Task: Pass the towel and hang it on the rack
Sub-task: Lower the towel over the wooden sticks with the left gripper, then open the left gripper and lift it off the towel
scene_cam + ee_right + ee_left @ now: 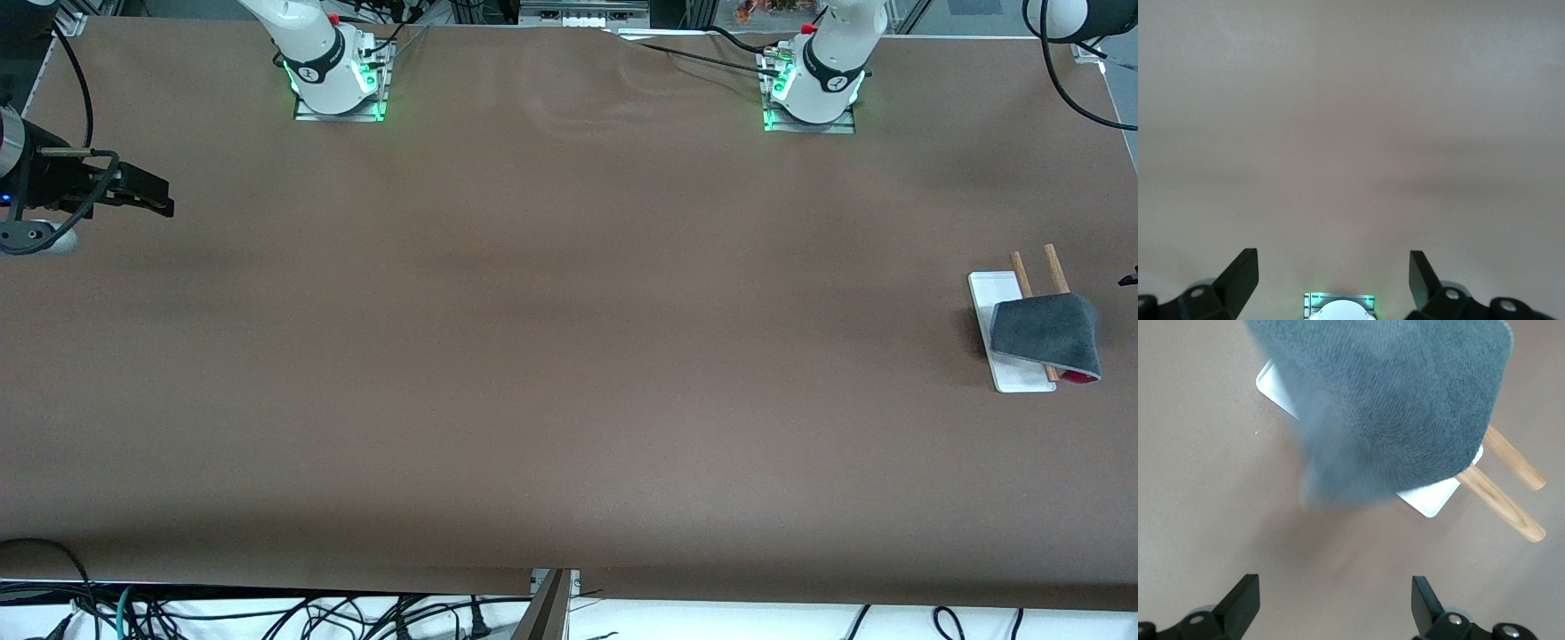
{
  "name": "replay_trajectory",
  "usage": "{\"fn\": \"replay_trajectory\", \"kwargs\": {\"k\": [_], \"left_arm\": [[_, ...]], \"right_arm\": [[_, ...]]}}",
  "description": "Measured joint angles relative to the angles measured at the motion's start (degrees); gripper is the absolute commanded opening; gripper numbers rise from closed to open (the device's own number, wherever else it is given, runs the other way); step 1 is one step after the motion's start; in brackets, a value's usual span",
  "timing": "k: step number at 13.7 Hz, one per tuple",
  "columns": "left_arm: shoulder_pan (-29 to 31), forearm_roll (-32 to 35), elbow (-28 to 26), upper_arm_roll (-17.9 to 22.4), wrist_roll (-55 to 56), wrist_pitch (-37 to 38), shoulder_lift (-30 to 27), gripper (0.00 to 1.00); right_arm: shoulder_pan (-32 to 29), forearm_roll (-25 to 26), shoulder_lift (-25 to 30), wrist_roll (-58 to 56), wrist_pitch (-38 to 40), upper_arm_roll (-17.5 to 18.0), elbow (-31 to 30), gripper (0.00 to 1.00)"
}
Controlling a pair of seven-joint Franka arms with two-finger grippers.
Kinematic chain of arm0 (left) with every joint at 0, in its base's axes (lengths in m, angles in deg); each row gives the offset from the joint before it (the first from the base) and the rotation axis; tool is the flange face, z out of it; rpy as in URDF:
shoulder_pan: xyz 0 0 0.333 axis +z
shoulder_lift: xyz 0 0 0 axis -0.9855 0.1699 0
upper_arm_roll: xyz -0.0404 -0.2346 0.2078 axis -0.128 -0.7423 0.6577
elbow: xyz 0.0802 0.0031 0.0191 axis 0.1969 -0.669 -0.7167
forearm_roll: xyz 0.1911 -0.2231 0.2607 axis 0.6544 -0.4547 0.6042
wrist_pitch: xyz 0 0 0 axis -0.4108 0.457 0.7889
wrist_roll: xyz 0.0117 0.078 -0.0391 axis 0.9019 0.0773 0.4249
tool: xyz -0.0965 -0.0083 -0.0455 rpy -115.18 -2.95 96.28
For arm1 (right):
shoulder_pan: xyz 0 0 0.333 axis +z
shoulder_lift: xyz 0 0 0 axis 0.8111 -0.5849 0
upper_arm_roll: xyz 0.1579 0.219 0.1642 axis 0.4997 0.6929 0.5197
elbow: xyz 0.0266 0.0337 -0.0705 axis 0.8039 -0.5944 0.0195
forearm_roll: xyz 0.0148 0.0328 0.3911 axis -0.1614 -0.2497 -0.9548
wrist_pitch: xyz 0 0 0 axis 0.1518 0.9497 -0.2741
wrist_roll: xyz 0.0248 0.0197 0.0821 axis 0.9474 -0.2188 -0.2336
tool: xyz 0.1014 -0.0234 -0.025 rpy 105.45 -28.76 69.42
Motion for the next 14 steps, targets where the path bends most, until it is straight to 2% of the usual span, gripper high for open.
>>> {"fn": "replay_trajectory", "kwargs": {"k": [5,8,11,14], "left_arm": [[-0.12,0.00,0.77,-0.29,0.00,-0.01,-0.14,1.00],[-1.58,0.00,2.25,-0.94,0.85,0.55,-2.92,1.00],[-6.52,0.26,2.78,-1.12,5.59,5.89,-8.97,1.00],[-13.19,0.40,2.77,-1.43,16.02,12.99,-13.93,1.00]], "right_arm": [[0.00,0.00,-0.02,0.00,-0.02,0.00,0.00,1.00],[0.00,0.00,-0.02,0.00,-0.03,0.00,0.00,1.00],[0.00,0.00,-0.03,0.00,-0.03,0.00,0.00,1.00],[0.01,0.00,-0.03,0.00,-0.03,0.01,0.00,1.00]]}}
